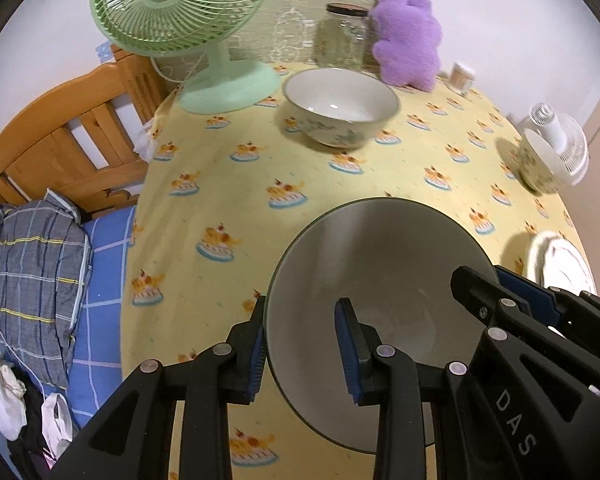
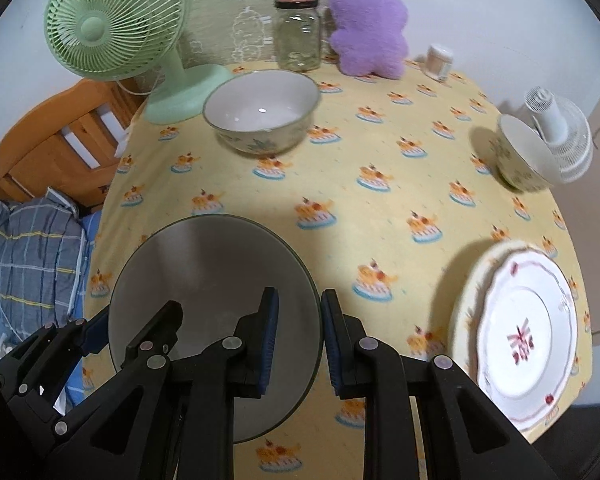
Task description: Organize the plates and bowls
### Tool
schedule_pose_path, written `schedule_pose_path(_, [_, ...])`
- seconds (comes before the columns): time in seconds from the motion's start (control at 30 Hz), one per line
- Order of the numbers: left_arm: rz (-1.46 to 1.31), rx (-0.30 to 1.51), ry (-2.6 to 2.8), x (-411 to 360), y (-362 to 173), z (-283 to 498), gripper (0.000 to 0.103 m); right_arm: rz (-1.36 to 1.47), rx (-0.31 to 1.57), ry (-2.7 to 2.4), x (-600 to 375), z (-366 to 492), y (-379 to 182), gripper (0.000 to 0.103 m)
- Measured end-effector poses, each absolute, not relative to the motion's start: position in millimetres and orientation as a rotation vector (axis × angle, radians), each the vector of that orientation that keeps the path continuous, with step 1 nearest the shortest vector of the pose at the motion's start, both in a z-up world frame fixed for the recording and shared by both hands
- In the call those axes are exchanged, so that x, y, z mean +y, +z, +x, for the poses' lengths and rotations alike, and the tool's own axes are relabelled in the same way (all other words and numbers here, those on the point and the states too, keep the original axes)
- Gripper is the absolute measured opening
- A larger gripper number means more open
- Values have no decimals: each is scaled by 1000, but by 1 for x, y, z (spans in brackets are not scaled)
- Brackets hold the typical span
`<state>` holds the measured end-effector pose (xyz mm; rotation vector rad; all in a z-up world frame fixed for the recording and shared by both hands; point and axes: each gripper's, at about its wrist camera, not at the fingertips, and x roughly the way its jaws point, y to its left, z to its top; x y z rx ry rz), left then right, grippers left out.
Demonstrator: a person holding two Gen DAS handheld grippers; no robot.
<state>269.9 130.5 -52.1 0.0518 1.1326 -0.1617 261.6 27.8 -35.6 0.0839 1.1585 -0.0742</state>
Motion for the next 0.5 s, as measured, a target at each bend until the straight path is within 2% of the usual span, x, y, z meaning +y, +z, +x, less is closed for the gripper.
schedule_pose_path(0.5, [51, 1176, -157, 82, -60, 228, 31, 72, 1194, -73, -19, 221, -42, 25])
